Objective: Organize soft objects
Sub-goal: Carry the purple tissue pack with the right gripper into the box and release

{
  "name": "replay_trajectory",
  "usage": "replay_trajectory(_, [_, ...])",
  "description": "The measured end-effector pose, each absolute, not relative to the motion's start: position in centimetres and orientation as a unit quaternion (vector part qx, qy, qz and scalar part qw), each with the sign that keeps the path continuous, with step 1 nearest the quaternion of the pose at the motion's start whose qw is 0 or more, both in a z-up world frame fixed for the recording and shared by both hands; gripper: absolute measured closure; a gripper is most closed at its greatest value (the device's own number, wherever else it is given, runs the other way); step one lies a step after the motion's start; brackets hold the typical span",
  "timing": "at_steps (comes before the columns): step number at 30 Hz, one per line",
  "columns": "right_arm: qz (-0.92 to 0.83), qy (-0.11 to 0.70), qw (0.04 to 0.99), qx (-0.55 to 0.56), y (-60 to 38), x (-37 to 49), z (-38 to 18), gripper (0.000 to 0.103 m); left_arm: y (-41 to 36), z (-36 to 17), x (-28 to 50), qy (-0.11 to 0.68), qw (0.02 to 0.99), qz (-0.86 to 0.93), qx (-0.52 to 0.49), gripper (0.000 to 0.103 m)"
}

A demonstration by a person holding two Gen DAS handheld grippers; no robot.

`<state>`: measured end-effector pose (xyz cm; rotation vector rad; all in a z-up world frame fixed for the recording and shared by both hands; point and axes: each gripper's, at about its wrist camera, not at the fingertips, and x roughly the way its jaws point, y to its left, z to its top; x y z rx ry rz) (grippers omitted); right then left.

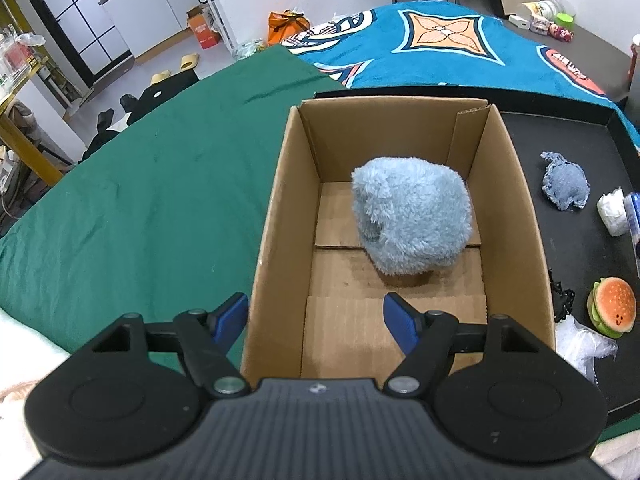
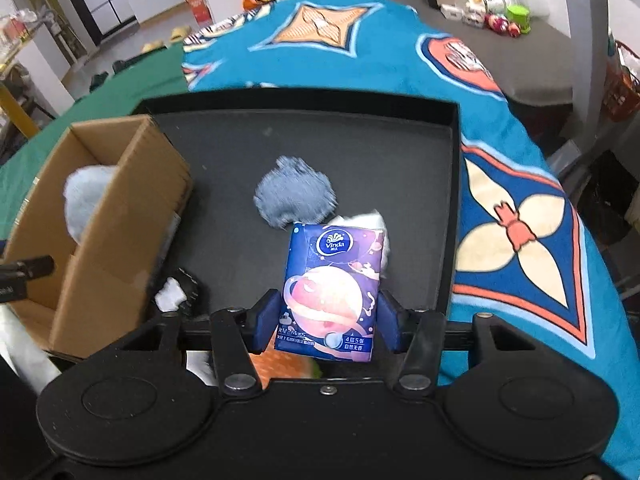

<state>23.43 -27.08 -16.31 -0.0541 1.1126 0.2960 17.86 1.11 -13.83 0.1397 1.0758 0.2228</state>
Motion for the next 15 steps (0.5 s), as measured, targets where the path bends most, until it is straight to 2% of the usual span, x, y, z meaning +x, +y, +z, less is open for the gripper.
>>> replay_trajectory(9, [0.159, 0.493, 0.855, -0.029, -24.1, 23.2, -13.5, 0.052, 2.5, -13.1, 17.4, 0.503, 0.858, 0.095, 0.045, 0.033])
replay_trajectory(15, [0.181, 0.474, 0.861, -0.038, -21.6, 22.6, -11.6, 0.052, 3.4, -13.0, 17.1, 0.501, 0.86, 0.088, 0.035, 0.042])
